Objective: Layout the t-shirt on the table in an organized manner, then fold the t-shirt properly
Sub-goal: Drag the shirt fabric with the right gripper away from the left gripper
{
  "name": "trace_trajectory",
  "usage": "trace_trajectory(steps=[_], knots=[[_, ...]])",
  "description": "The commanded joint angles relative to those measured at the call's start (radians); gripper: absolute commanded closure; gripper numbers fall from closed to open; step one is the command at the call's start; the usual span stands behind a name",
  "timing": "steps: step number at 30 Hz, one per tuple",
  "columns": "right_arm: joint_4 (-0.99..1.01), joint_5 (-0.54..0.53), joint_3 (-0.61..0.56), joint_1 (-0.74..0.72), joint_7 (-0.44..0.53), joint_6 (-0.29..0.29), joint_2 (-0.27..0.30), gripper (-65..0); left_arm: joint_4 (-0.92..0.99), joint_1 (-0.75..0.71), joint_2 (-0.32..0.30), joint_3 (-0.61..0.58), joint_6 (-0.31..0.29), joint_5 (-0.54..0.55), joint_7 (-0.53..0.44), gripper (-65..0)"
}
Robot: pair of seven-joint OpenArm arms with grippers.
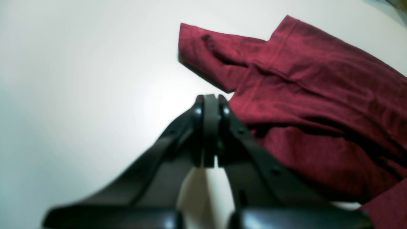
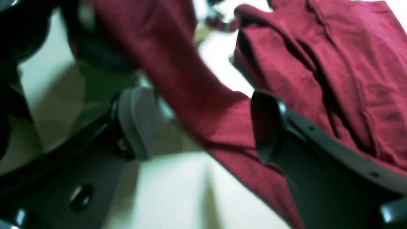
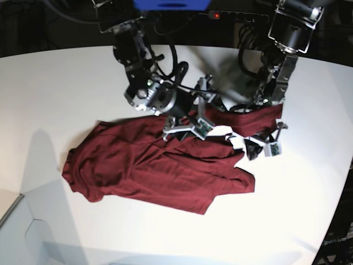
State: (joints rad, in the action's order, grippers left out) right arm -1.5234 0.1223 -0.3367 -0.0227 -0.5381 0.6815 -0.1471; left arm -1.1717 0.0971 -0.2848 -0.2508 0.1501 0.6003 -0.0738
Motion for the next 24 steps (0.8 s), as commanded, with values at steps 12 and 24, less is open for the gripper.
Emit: trace_trajectory(steps=[12,24], knots=[[0.142,-0.132,0.000,-0.085,0.109,0.002,-0.010,-45.2,-0.083,0.014,-0.006,0.008,-0.002,-0.003,-0.030,-0.1],[0.148,-0.172,0.004,-0.084,0.192,0.004,-0.010,0.0,-0.067,0.016,-0.011,0.009,-0.002,-0.006,-0.030,-0.1]])
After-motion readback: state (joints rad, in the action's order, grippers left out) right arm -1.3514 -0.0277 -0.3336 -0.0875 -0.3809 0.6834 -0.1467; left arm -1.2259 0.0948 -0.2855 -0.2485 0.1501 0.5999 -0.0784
